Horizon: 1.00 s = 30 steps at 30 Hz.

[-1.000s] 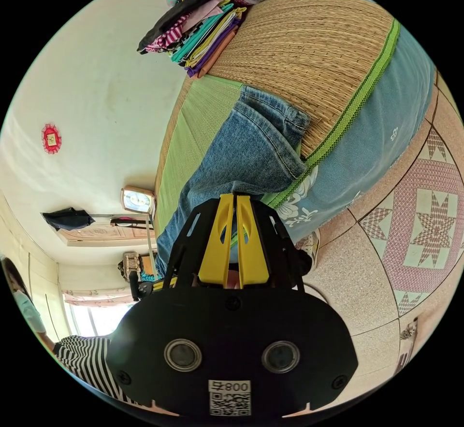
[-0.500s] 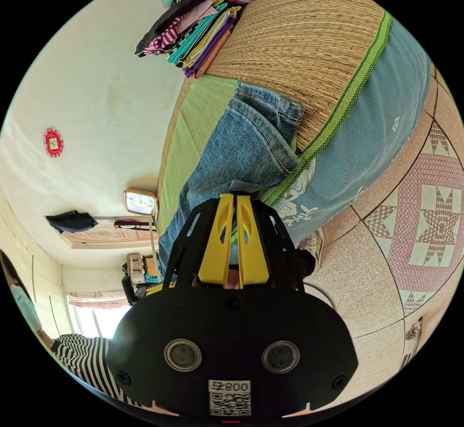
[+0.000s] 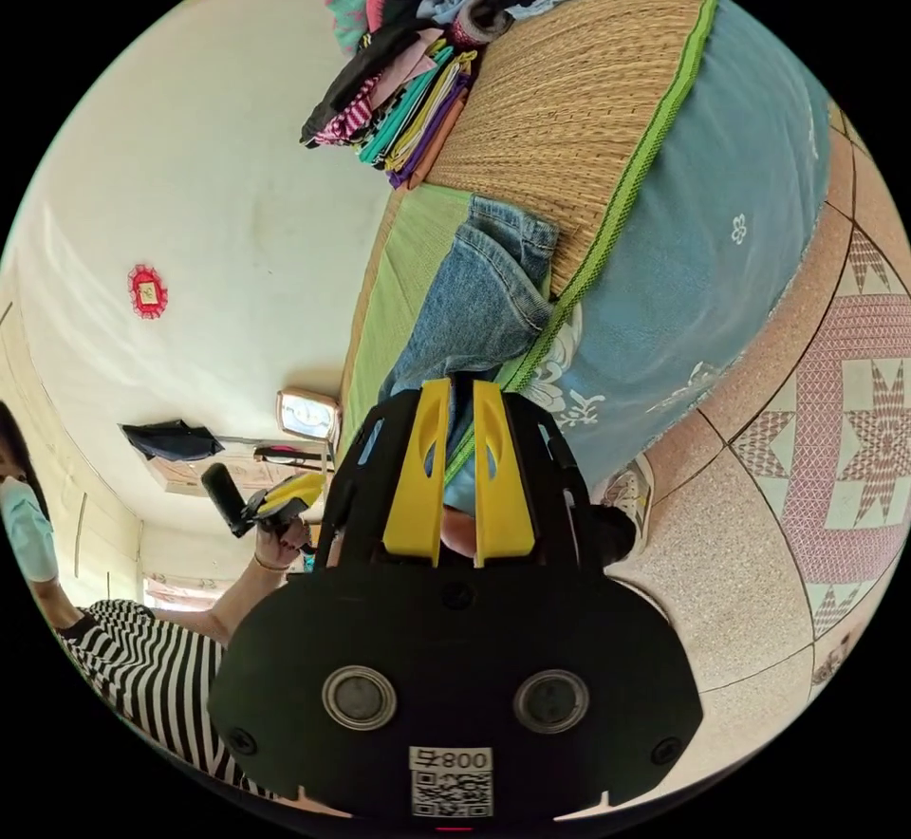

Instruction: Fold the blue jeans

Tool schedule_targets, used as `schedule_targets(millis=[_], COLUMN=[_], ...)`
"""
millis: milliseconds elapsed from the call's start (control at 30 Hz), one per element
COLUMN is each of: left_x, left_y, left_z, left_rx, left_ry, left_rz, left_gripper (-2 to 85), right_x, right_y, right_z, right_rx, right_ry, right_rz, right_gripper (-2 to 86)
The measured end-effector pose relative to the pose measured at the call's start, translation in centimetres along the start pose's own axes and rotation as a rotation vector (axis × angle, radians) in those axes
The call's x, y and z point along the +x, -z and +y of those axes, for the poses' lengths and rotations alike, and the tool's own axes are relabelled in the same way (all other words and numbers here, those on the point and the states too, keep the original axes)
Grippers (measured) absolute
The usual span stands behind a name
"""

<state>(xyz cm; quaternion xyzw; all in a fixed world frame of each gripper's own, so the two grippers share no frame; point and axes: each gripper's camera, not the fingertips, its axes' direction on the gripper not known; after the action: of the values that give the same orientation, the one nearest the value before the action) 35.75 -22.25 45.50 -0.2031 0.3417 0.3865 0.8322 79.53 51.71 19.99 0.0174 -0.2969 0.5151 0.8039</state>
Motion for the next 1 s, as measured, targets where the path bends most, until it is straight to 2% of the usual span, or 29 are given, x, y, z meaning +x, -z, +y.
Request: schedule_targets(millis=[167,433,533,600,767,1000], left_x=[1.0,3.5,4.2,4.7,6.6,8.0], left_y=[-5.8,-12.8,-15.3,-15.5,-14.3,-11.2], left_z=[-13.1,-23.6,-25.6,-26.3,-27.5,-29.7], left_rx=[-0.071,-0.192,-0.271,-0.261,-0.201,-0.094], left_ry=[-0.125,-0.196,-0.211,-0.228,-0.253,-0.245], left_rz=[-0.054,-0.166,-0.192,-0.178,-0.192,-0.184], left_gripper=[7.6,8.0,7.3,6.3,1.5,0.4], right_x=[-1.7,-6.0,-7.1,-7.6,-10.2,-14.1], right_y=[2.7,-1.0,-1.8,-2.0,-1.6,1.2], right_z=[0.3,-0.6,-0.2,0.0,0.7,1.0], right_rx=[0.096,0.03,0.021,0.018,0.02,0.115], right_ry=[0.067,0.234,0.27,0.286,0.343,0.416], right_rz=[0.203,0.487,0.5,0.51,0.529,0.472], right_gripper=[7.7,8.1,6.1,5.2,1.7,0.7])
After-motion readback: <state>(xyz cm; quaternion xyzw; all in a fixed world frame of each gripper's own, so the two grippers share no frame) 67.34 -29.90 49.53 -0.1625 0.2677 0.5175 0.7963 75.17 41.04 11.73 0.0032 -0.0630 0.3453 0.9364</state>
